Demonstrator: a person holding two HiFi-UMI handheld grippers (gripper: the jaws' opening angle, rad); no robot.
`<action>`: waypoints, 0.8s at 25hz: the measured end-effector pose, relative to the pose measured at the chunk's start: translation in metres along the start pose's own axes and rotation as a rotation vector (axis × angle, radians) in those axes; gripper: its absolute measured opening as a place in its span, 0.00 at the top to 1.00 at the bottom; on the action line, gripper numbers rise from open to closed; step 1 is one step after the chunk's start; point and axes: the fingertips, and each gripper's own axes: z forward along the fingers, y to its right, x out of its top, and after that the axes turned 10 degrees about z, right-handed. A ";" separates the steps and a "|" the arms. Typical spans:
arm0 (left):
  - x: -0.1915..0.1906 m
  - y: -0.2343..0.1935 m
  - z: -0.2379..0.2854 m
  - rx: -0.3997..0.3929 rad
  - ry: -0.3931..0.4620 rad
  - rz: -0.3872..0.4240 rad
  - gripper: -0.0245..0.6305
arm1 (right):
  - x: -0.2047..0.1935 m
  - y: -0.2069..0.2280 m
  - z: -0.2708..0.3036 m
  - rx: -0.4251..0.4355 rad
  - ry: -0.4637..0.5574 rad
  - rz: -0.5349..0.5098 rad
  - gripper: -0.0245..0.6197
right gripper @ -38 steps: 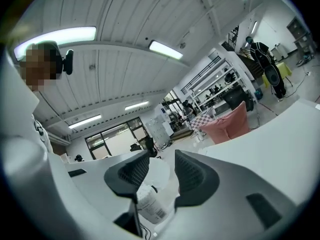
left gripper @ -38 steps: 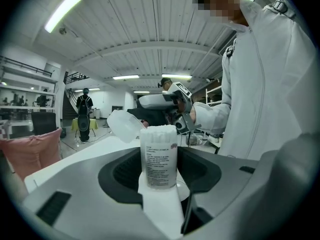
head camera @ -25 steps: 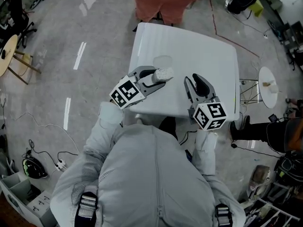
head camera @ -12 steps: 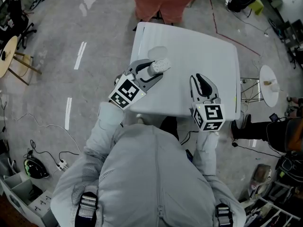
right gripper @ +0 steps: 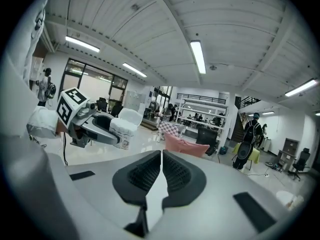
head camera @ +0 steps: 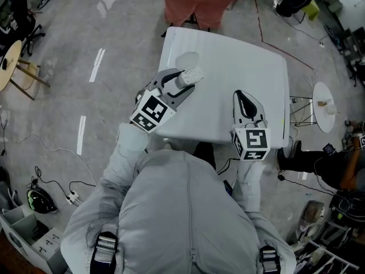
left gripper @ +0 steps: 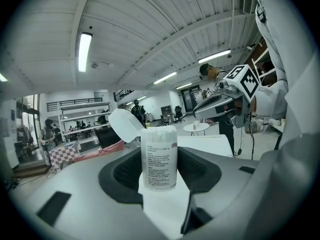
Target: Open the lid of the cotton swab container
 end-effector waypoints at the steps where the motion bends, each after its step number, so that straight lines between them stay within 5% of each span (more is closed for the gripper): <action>1: 0.000 -0.001 0.000 0.006 -0.003 0.000 0.63 | 0.001 0.000 0.000 0.004 0.000 -0.007 0.90; 20: 0.043 -0.007 -0.005 0.053 0.063 0.044 0.63 | 0.041 0.002 -0.016 0.063 0.105 0.007 0.91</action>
